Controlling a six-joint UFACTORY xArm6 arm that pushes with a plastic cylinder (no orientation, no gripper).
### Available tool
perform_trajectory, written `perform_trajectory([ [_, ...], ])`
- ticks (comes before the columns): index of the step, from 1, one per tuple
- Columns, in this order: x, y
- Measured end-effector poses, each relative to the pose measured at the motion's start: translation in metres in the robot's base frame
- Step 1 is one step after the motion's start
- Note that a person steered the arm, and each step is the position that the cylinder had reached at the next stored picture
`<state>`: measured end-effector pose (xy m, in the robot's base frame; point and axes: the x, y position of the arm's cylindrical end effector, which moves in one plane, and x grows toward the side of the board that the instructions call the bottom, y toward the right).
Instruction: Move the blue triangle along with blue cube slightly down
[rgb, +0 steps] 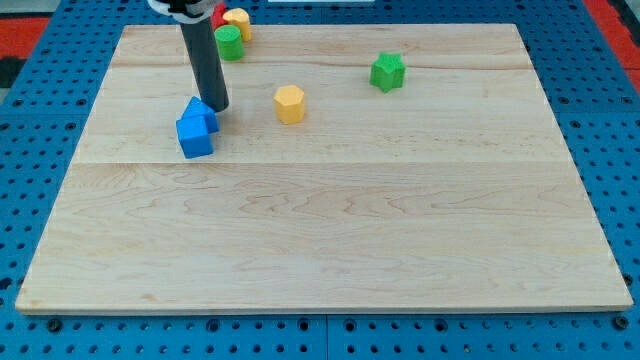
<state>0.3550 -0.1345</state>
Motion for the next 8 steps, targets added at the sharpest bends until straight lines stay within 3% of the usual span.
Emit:
perform_trajectory([
  [2, 0.019, 0.0],
  [4, -0.017, 0.002],
  [6, 0.011, -0.052],
  [8, -0.006, -0.029],
])
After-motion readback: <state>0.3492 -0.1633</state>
